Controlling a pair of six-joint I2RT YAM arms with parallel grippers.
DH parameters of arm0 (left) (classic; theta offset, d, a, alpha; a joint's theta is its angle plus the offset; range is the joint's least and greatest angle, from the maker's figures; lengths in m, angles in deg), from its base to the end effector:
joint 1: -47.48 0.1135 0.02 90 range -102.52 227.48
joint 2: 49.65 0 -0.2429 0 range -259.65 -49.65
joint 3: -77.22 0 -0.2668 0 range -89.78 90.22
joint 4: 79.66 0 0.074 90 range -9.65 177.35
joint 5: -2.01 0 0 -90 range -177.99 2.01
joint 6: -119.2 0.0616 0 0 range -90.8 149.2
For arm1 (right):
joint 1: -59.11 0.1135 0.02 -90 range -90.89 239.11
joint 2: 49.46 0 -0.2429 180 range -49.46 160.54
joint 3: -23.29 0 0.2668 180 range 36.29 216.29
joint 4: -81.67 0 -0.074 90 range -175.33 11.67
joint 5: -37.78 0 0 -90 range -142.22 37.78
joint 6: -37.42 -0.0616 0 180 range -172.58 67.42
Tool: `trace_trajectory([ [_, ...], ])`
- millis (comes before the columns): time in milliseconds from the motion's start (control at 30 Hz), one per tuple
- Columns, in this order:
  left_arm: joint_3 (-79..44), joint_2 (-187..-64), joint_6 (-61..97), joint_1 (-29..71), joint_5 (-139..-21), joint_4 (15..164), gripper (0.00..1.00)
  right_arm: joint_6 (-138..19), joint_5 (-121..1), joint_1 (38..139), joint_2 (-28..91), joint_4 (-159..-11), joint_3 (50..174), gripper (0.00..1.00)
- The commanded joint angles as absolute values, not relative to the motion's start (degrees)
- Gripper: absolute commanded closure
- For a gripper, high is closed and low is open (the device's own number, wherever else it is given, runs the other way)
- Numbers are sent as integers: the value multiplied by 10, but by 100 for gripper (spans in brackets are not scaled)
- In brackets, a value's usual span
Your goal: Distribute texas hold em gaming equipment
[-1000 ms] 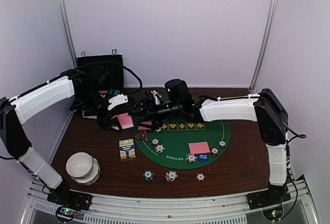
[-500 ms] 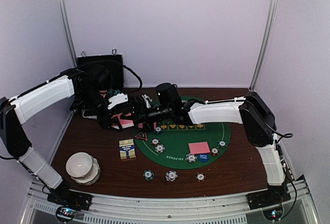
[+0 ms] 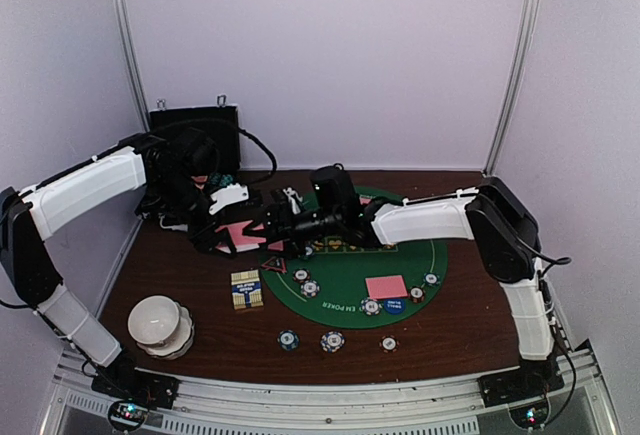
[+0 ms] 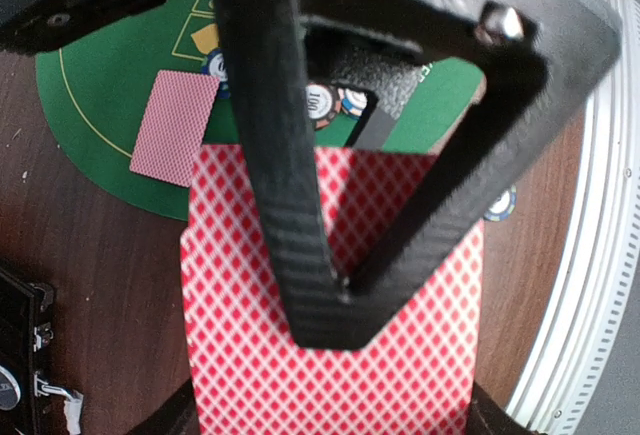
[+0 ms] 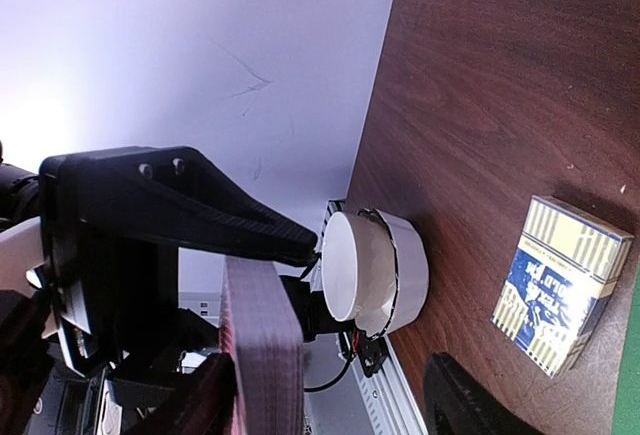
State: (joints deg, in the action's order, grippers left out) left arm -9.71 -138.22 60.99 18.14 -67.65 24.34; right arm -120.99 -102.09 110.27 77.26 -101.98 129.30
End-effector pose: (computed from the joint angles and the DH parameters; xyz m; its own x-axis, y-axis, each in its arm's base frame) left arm 0.2700 -0.1763 0.2523 -0.4100 0.7971 -0.4434 0.9077 0.4040 -0.1130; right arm 0.2916 0.4373 0.1805 -0.9607 -0.2376 -0.1432 -0.1823 0.1517 0.9715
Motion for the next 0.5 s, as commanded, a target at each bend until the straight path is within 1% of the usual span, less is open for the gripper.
trace_trajectory([
  [0,-83,-1373,609,185,-665,258,100,-1207,-1024,1085,742,-1017,1247,40],
  [67,-83,-1373,609,185,-666,258,100,-1213,-1027,1082,735,-1030,1237,47],
  [267,-83,-1374,609,185,-666,257,100,-1219,-1033,1079,713,-1035,1232,58],
  [333,-84,-1373,609,185,-668,258,100,-1219,-1034,1077,704,-1033,1231,64],
  [467,-87,-1372,610,185,-672,258,100,-1219,-1035,1074,685,-1027,1226,73],
])
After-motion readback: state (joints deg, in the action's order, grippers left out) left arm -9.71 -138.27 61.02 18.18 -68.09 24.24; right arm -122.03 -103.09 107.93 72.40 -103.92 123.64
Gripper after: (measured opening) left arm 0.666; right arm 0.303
